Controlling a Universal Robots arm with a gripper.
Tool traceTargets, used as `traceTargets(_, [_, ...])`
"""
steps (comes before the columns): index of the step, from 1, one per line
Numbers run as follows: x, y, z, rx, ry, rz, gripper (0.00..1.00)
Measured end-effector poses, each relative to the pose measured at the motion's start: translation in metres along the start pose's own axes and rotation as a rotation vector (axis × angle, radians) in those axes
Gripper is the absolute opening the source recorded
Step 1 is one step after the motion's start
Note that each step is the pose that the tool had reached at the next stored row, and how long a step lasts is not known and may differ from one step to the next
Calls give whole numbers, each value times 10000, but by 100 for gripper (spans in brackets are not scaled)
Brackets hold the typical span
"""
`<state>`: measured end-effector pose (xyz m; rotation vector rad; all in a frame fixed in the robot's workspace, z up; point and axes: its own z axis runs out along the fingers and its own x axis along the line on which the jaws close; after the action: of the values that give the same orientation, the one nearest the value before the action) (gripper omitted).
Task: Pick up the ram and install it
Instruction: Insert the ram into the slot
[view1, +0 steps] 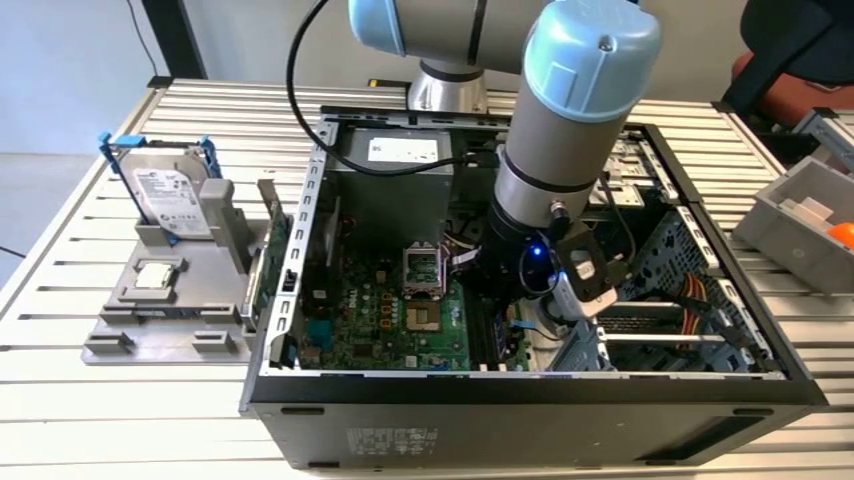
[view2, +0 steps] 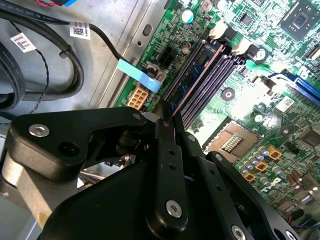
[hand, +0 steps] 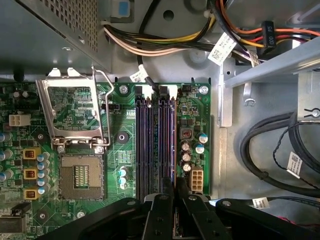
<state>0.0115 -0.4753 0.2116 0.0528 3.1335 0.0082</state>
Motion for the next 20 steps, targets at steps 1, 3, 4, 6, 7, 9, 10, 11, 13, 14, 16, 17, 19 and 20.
traceTargets(1, [0, 0, 2, 0, -1, 42, 0])
traceTargets(3, [-1, 1, 5, 0, -1, 85, 0])
traceTargets(4, [-1, 3, 5, 0, -2, 94, 0])
traceTargets(6, [-1, 14, 6, 10, -1, 112, 0])
traceTargets(7, [-1, 19, 8, 14, 0, 121, 0])
traceTargets(9, [-1, 24, 20, 0, -1, 153, 0])
traceTargets(10, [-1, 24, 22, 2, -1, 165, 0])
traceTargets(11, [0, 24, 28, 1, -2, 166, 0])
traceTargets(13, [0, 24, 32, 3, -1, 168, 0])
traceTargets(14, [0, 25, 33, 3, -1, 168, 0])
traceTargets(16, [-1, 25, 34, 0, -2, 168, 0])
traceTargets(17, [0, 25, 34, 0, -2, 168, 0])
traceTargets(19, [0, 25, 34, 1, -2, 168, 0])
traceTargets(20, [0, 25, 35, 1, -2, 168, 0])
